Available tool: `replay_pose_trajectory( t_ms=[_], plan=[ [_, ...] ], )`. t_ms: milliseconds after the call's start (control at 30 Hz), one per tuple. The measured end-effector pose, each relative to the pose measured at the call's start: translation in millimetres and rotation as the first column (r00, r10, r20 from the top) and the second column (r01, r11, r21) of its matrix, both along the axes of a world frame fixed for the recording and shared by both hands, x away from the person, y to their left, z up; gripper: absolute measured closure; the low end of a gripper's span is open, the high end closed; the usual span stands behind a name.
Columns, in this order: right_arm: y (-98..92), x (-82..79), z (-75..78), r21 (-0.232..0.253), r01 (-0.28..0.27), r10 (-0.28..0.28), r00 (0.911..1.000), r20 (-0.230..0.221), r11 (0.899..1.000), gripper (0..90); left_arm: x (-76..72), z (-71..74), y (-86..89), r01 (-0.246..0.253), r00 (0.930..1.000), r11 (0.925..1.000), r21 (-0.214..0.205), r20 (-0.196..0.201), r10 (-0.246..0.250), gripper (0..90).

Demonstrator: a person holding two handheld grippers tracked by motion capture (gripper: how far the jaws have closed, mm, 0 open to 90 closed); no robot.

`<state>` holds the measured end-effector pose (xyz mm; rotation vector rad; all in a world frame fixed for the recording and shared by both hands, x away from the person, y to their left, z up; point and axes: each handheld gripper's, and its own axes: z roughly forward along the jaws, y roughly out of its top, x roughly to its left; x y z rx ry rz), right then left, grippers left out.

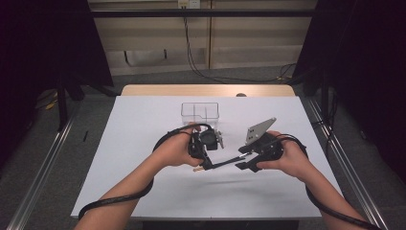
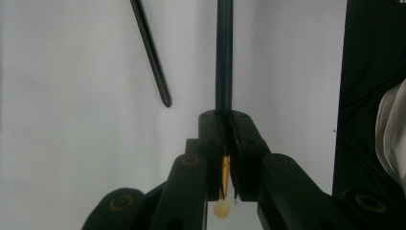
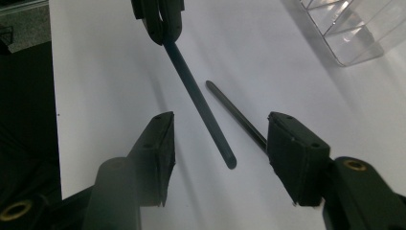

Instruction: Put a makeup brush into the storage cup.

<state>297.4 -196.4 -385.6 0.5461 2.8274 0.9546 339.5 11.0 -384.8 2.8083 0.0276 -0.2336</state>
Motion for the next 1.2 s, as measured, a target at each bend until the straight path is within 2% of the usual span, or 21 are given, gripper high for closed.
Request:
replay_pose_trajectory(
  t_ms=[100, 200, 333, 367, 500, 667, 733, 800, 867, 900, 933, 1000, 1067, 1200],
  plan=[
    [2.9, 0.1, -1.2, -0.009, -0.022, 0.022, 0.9997, 0.005, 1.0, 49.2, -1.1, -0.6, -1.6, 0.006, 1.0, 1.0, -0.001, 0.002, -0.006, 84.4],
    [7.7, 0.3, -4.4, -0.035, -0.042, 0.042, 0.9991, -0.002, 0.999, 52.0, -2.5, -2.1, -3.6, 0.009, 0.9999, 0.9999, -0.012, -0.01, -0.009, 84.4],
    [14.5, 0.9, -9.1, -0.074, -0.082, 0.082, 0.9966, -0.004, 0.994, 56.8, -2.4, -2.5, -5.8, 0.029, 0.9995, 0.9996, -0.005, -0.011, -0.029, 84.4],
    [15.7, 1.0, -9.9, -0.079, -0.087, 0.087, 0.9962, -0.002, 0.993, 57.8, -3.4, -2.9, -6.2, 0.016, 0.9997, 0.9997, -0.016, -0.017, -0.016, 84.5],
    [19.6, 1.8, -11.5, -0.102, -0.096, 0.097, 0.9953, 0.001, 0.99, 64.9, -2.6, -0.5, -7.1, 0.021, 0.9992, 0.999, -0.038, -0.034, -0.023, 84.4],
    [23.7, 1.0, -15.4, -0.123, -0.146, 0.145, 0.9893, -0.016, 0.982, 82.4, 1.1, 4.3, -5.2, 0.029, 0.9975, 0.9975, -0.065, -0.062, -0.033, 84.3],
    [25.1, 0.9, -17.8, -0.128, -0.152, 0.152, 0.9883, -0.013, 0.98, 84.5, 0.9, 4.7, -5.3, 0.032, 0.9978, 0.9976, -0.062, -0.056, -0.035, 84.2],
    [25.5, 0.5, -20.5, -0.136, -0.148, 0.145, 0.9889, -0.032, 0.98, 85.0, 1.1, 4.9, -5.3, 0.032, 0.9979, 0.9978, -0.059, -0.055, -0.035, 84.0],
    [25.2, 1.2, -25.1, -0.133, -0.151, 0.147, 0.9882, -0.045, 0.98, 85.7, 2.3, 5.8, -3.8, 0.027, 0.9973, 0.9967, -0.076, -0.066, -0.032, 83.9],
    [24.9, 0.7, -26.7, -0.137, -0.149, 0.143, 0.9883, -0.051, 0.979, 90.0, 3.5, 7.4, -2.7, 0.029, 0.9961, 0.9949, -0.097, -0.081, -0.037, 83.8],
    [24.2, 1.0, -28.4, -0.125, -0.143, 0.137, 0.9889, -0.057, 0.982, 90.0, 3.9, 8.8, -2.0, 0.021, 0.9953, 0.9935, -0.112, -0.092, -0.031, 83.8],
    [23.7, 1.7, -30.5, -0.097, -0.142, 0.137, 0.9888, -0.059, 0.985, 90.0, 3.2, 8.7, -3.3, 0.037, 0.9964, 0.996, -0.081, -0.073, -0.043, 83.9],
    [24.1, 1.7, -29.5, -0.086, -0.132, 0.128, 0.9906, -0.047, 0.987, 83.5, 2.6, 5.4, -5.2, 0.047, 0.9969, 0.9979, -0.044, -0.061, -0.049, 84.1],
    [23.9, 0.8, -21.8, -0.086, -0.13, 0.128, 0.9915, -0.022, 0.988, 73.9, 3.5, 1.9, -3.2, 0.034, 0.998, 0.9987, -0.037, -0.051, -0.036, 84.2]
  ],
)
